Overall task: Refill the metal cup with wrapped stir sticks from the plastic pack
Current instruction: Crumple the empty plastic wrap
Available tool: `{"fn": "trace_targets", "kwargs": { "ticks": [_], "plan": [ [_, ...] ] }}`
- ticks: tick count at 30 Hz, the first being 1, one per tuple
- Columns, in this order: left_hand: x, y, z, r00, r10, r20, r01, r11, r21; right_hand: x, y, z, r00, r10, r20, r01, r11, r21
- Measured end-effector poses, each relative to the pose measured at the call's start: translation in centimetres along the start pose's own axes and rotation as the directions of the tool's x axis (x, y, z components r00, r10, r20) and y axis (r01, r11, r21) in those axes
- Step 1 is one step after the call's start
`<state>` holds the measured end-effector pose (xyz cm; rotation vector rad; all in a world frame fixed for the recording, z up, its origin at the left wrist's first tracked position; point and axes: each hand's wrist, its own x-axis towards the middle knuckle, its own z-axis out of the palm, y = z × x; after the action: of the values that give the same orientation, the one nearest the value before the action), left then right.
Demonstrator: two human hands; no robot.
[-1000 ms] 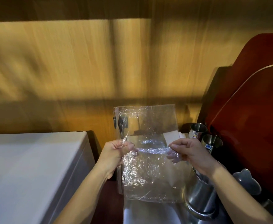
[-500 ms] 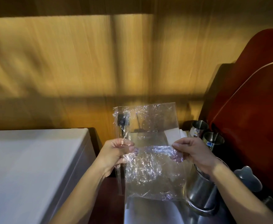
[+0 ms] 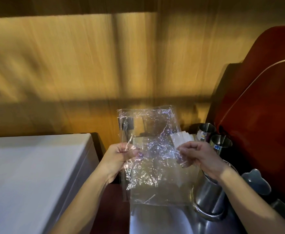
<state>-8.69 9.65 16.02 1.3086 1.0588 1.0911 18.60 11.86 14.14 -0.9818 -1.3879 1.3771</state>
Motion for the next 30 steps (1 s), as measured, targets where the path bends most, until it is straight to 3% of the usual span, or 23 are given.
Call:
{"fn": "trace_targets", "kwargs": {
  "ticks": [7,12,17,19,22,24,27,28,30],
  "plan": [
    [0.0,-0.2,-0.3,0.999,-0.043,-0.006,0.043,0.998,0.036,0.1,0.5,-0.3,1.000,-0.008,-0.028,0.009,0.999,0.040],
    [0.1,-0.4,-1.1,1.000,0.005,-0.015,-0.005,1.000,0.023,0.3,1.4,-1.1,1.000,0.006,-0.027,-0.002,0.987,0.158],
    [0.1,-0.6,-1.1,0.988,0.142,-0.061,-0.134,0.983,0.128,0.2,1.8,-1.3,0.997,-0.081,0.008,0.079,0.992,0.098],
    [0.0,-0.8,-1.1,0.990,0.123,-0.063,-0.114,0.984,0.141,0.1,1.6,-1.3,0.996,-0.079,0.033,0.075,0.993,0.097],
    [-0.3,-1.4,-1.8,0.998,0.009,0.060,-0.017,0.991,0.135,-0.3,1.1,-1.0,0.997,-0.029,0.076,0.023,0.996,0.088],
    [-0.3,-2.2,-2.5,0.983,-0.113,0.147,0.079,0.972,0.220,-0.6,0.8,-0.6,0.996,0.002,0.094,-0.001,1.000,-0.016],
    [0.0,-3.3,-2.6,0.986,-0.154,0.066,0.111,0.893,0.435,-1.0,0.1,0.0,0.986,0.001,0.170,0.047,0.960,-0.276],
    [-0.1,-3.4,-2.2,0.991,-0.129,0.038,0.102,0.905,0.413,-1.0,-0.2,0.4,0.975,0.013,0.223,0.054,0.954,-0.296],
    [-0.6,-3.5,-0.7,0.982,-0.127,0.138,0.089,0.962,0.257,-0.9,-0.9,1.3,0.954,0.059,0.293,0.046,0.939,-0.340]
  ]
}}
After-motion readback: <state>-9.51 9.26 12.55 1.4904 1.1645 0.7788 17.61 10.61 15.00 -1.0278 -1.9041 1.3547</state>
